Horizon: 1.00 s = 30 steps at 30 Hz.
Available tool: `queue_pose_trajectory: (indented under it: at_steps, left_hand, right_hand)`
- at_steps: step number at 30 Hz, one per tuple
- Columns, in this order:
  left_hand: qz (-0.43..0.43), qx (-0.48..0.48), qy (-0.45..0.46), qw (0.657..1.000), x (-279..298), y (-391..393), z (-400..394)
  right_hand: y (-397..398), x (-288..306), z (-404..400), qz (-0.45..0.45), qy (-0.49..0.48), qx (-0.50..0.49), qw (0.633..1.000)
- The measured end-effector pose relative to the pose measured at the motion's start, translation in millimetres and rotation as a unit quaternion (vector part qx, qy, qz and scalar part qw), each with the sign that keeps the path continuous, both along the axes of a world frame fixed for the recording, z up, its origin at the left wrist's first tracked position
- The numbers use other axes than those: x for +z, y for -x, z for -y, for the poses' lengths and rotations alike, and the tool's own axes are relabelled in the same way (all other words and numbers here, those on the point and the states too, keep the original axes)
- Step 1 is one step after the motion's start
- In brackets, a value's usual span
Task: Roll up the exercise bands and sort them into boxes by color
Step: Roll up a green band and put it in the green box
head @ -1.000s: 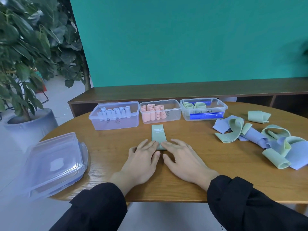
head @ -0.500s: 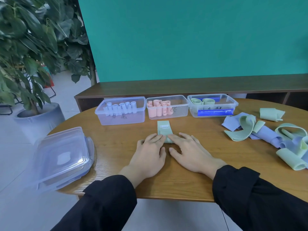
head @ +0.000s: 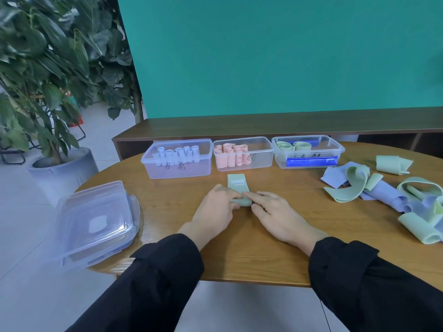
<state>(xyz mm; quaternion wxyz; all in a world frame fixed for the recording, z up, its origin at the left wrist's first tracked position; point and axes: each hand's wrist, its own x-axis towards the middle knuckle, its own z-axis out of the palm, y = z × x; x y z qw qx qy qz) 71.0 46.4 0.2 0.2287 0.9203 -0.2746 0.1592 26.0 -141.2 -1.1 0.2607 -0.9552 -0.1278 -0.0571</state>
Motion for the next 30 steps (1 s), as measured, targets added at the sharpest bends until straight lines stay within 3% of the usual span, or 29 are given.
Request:
queue_pose_trajectory:
  at_steps: [4, 10, 20, 23, 30]
  left_hand:
    - [0.012, -0.022, -0.017, 1.0, 3.9, 27.1, -22.1]
    - [0.088, -0.05, -0.006, 0.995, -4.7, 92.0, -43.2]
    - [0.09, -0.039, -0.008, 0.995, -12.4, 95.1, -42.4]
    - [0.08, -0.036, -0.028, 0.996, -15.8, 90.6, -44.0]
    - [0.11, -0.013, -0.026, 0.994, -21.3, 84.8, -40.9]
  right_hand:
    - [2.0, 3.2, 1.1, -0.005, -0.018, 0.026, 0.999]
    - [-7.3, 6.9, -8.5, -0.042, 0.125, 0.103, 0.986]
    - [-29.1, 3.1, -12.4, -0.058, 0.197, 0.083, 0.975]
    - [-38.1, 1.6, -14.0, -0.031, 0.162, 0.087, 0.982]
    - [-59.5, 0.2, -20.8, 0.087, -0.027, 0.091, 0.992]
